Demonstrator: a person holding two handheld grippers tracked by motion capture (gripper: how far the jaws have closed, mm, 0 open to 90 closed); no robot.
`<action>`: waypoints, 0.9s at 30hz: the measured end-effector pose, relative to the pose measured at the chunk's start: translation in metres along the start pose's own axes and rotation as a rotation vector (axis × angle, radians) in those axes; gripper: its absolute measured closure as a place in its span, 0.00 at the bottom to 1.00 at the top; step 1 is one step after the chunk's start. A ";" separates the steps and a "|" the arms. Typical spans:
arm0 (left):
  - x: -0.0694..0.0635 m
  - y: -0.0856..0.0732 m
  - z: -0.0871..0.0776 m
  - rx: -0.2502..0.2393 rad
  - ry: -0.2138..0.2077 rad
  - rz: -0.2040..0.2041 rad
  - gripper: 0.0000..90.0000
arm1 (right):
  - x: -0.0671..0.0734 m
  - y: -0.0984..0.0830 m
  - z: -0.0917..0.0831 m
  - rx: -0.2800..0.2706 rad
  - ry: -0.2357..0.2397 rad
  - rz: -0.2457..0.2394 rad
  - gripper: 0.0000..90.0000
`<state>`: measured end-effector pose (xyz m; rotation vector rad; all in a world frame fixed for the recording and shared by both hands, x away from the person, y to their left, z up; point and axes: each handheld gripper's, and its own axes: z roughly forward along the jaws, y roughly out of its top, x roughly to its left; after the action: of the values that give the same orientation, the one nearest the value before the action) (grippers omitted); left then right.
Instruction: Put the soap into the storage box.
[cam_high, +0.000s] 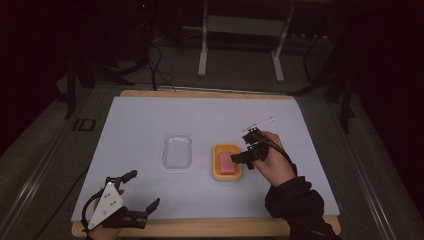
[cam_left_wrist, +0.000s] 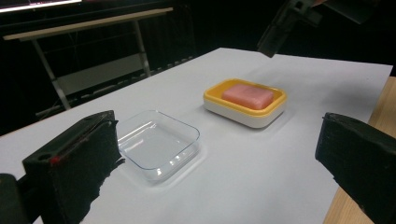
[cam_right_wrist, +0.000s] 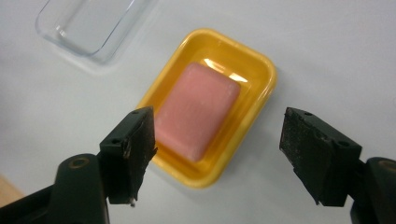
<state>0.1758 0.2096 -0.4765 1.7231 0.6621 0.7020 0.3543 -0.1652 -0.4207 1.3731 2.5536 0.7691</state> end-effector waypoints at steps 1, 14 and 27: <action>0.000 0.000 0.000 0.000 0.000 -0.001 0.00 | 0.000 -0.002 -0.002 0.001 0.009 -0.019 0.29; -0.001 0.000 0.001 0.004 0.001 0.001 0.00 | -0.017 -0.033 -0.021 -0.061 0.005 -0.092 0.26; -0.002 0.000 0.001 0.007 0.000 0.005 0.00 | -0.040 -0.075 -0.035 -0.097 -0.019 -0.031 0.22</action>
<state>0.1757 0.2077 -0.4771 1.7315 0.6611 0.7039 0.3093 -0.2440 -0.4323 1.3018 2.4817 0.8583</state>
